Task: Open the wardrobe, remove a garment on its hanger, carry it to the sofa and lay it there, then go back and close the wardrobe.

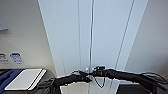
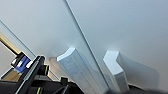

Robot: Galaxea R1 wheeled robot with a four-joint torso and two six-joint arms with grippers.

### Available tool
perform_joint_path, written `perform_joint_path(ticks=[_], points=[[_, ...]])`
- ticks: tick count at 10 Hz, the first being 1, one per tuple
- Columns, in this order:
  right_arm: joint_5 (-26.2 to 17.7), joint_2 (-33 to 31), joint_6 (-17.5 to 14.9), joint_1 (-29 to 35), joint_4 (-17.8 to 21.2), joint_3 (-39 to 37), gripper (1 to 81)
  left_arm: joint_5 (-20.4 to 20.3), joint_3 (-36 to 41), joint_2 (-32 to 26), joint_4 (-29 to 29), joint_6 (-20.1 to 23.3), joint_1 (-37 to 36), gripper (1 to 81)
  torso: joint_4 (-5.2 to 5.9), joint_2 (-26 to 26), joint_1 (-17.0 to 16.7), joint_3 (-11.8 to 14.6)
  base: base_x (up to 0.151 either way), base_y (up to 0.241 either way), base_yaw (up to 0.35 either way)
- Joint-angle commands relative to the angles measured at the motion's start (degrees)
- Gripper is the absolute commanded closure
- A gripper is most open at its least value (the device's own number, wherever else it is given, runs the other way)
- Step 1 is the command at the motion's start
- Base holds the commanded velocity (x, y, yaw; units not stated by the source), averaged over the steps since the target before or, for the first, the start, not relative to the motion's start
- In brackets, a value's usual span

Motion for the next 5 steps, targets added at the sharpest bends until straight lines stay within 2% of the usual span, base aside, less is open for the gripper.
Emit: perform_joint_path(ticks=[1,3,5], points=[[1.3,1.6,0.2,7.7,1.5,3.0,1.0,-2.0,2.8,5.2,-0.4,0.7,-10.5,1.0,0.0,0.0,0.0,0.0,0.0,0.0,0.0],[2.0,1.2,0.1,6.0,1.5,7.5,1.0,-2.0,9.4,4.7,-0.6,0.6,-10.3,1.0,0.0,0.0,0.0,0.0,0.0,0.0,0.0],[2.1,-0.1,0.0,3.7,0.7,13.2,1.0,-2.3,22.2,-0.4,-0.5,0.6,-8.9,1.0,0.0,0.0,0.0,0.0,0.0,0.0,0.0]])
